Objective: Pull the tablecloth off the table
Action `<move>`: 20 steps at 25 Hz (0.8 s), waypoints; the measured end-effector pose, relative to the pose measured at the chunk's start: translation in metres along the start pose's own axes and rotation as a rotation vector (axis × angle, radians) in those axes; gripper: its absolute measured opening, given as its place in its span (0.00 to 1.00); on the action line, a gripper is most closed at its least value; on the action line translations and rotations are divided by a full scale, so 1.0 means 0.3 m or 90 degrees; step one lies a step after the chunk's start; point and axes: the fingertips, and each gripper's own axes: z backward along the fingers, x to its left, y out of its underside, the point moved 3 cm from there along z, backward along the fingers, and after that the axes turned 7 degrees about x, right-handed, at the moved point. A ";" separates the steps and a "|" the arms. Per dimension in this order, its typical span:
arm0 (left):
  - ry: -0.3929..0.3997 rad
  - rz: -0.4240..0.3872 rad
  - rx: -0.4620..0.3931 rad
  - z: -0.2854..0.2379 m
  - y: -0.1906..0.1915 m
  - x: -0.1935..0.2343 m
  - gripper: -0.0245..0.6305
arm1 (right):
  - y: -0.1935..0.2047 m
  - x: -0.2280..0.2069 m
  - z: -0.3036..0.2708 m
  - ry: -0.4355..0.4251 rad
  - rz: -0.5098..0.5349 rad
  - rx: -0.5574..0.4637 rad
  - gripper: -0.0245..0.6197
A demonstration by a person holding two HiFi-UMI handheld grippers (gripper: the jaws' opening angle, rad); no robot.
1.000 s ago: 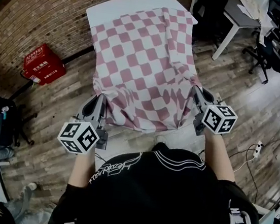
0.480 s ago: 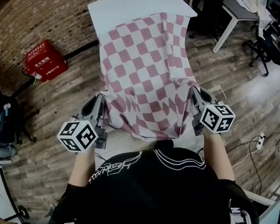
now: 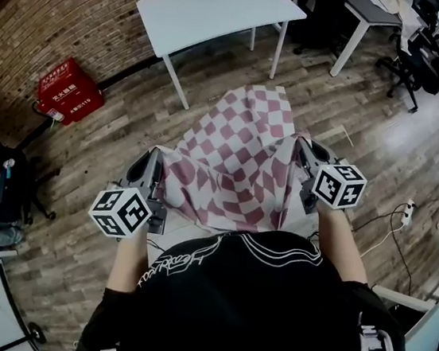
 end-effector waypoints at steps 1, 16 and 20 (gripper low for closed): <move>0.001 0.002 0.003 0.007 0.010 0.002 0.05 | 0.013 0.004 0.002 -0.001 -0.004 0.006 0.04; 0.000 0.022 0.009 0.066 0.072 0.057 0.05 | 0.080 0.098 -0.008 -0.038 -0.004 0.013 0.04; -0.002 0.026 0.006 0.071 0.061 0.068 0.05 | 0.078 0.100 -0.004 -0.039 -0.007 0.013 0.03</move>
